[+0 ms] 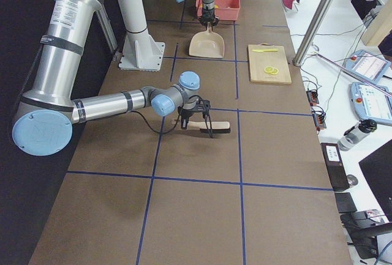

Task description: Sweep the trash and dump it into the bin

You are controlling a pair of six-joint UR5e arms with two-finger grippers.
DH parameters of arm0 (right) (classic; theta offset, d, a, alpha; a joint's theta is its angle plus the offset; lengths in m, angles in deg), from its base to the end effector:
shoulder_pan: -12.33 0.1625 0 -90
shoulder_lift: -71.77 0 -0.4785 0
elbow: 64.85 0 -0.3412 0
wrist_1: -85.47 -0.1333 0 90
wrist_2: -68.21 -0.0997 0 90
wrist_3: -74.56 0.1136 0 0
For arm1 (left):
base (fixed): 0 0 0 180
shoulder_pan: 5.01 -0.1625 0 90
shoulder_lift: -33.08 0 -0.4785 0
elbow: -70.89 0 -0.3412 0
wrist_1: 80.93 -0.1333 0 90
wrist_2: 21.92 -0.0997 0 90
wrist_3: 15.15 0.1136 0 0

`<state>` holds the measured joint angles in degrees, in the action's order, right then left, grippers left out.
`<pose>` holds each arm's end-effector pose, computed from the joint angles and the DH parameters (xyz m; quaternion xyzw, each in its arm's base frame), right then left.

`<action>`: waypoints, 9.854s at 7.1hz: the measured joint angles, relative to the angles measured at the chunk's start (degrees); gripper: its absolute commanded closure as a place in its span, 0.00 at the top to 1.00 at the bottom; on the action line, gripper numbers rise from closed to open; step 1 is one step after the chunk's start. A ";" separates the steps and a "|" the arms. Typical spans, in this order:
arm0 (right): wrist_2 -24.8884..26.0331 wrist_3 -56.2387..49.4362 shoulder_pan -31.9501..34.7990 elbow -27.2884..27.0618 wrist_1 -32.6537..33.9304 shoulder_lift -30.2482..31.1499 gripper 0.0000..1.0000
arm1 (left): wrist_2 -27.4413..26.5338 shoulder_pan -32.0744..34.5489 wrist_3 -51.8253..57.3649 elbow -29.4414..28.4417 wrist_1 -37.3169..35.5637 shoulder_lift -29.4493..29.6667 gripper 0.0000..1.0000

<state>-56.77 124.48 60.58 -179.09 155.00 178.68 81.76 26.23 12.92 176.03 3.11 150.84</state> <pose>-0.1694 -0.2922 0.6126 -0.0496 -0.3676 -0.0061 0.9286 0.4739 -0.4119 0.3820 0.2734 0.1922 0.6746 0.6581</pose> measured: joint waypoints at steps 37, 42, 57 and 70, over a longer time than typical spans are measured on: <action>-11.09 -36.46 35.82 1.40 21.57 -1.43 1.00 | 28.37 58.03 -17.47 -8.04 -2.63 -24.88 1.00; -9.03 -44.07 38.52 3.69 27.06 -5.16 1.00 | 33.81 59.93 -18.96 -12.50 -3.14 -26.77 1.00; -10.02 -54.02 42.36 17.30 26.52 -12.17 1.00 | 33.03 55.47 -24.30 -15.70 0.26 -23.36 1.00; -10.61 -53.45 41.60 16.90 26.28 -12.51 1.00 | 30.68 56.18 -24.11 -14.90 5.83 -24.10 1.00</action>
<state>-67.38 71.04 102.19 -162.19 181.28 166.17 112.44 82.41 -11.20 161.13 8.94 126.74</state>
